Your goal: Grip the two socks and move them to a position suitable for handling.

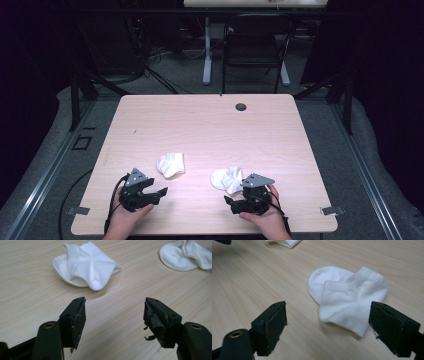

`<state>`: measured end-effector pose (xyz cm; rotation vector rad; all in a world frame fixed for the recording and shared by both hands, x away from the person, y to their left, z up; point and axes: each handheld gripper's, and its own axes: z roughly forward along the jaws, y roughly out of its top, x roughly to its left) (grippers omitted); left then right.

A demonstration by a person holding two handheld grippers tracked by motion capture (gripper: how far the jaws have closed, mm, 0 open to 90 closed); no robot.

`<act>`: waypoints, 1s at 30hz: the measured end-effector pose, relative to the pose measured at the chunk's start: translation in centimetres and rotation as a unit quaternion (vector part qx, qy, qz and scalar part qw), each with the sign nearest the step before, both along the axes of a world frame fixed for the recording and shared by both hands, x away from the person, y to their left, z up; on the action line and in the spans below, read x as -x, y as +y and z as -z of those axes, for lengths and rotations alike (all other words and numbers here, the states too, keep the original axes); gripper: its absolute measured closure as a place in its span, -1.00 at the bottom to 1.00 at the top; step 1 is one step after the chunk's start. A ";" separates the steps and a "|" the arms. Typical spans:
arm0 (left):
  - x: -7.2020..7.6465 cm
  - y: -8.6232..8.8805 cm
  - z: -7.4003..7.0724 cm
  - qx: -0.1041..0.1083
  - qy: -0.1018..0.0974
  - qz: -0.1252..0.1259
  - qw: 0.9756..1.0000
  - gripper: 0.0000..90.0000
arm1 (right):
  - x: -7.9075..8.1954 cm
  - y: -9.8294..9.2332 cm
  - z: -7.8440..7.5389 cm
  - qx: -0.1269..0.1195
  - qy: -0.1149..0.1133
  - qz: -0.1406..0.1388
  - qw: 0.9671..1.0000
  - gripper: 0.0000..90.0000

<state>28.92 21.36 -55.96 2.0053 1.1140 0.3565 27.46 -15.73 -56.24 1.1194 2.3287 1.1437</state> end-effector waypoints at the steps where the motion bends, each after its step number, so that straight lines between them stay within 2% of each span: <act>1: -0.1 0.0 0.0 -0.002 0.002 0.004 1.000 -0.28 | -0.1 0.0 0.0 0.002 -0.004 0.001 1.000 -0.65; 3: -0.2 -0.1 0.1 -0.002 0.002 0.009 1.000 -0.37 | -0.2 -0.1 0.1 0.008 0.002 0.002 1.000 -0.57; 5: -0.3 -0.3 0.1 -0.001 0.009 0.020 1.000 -0.41 | -0.3 -0.1 0.2 0.011 -0.001 0.014 1.000 -0.38; 6: -0.2 -0.4 0.1 0.000 0.013 0.023 1.000 -0.43 | -0.3 -0.3 0.2 0.017 -0.002 0.013 1.000 -0.37; 7: -0.1 -0.5 0.1 0.000 0.010 0.023 1.000 -0.43 | -0.4 -0.3 0.2 0.008 -0.002 0.016 1.000 -0.37; 10: 0.1 -0.4 -0.2 0.005 0.000 0.028 1.000 -0.48 | -0.5 -0.6 0.0 0.002 -0.004 0.022 1.000 -0.31; 13: 0.2 -0.3 -0.3 0.010 -0.002 0.027 1.000 -0.50 | -0.4 -0.9 0.0 0.008 -0.008 0.033 0.999 -0.29; 17: 0.2 -0.3 -0.3 0.004 -0.002 0.025 1.000 -0.54 | -0.4 -1.1 0.0 0.011 -0.006 0.038 0.999 -0.28; 20: 0.3 -0.2 -0.5 0.004 -0.017 0.011 1.000 -0.41 | -0.3 -1.1 0.0 0.020 -0.008 0.038 0.999 -0.28; 23: 0.3 0.0 -0.5 0.001 -0.025 0.005 1.000 -0.31 | -0.5 -1.1 0.1 0.013 -0.011 0.043 0.999 -0.26; 28: 0.3 0.3 -0.5 0.010 -0.018 -0.005 1.000 -0.23 | -0.9 -1.2 -0.3 0.012 -0.005 0.041 0.999 -0.25; 30: 0.4 0.4 -0.5 0.009 -0.019 -0.006 1.000 -0.21 | -1.1 -1.2 -0.8 0.021 0.000 0.039 0.999 -0.14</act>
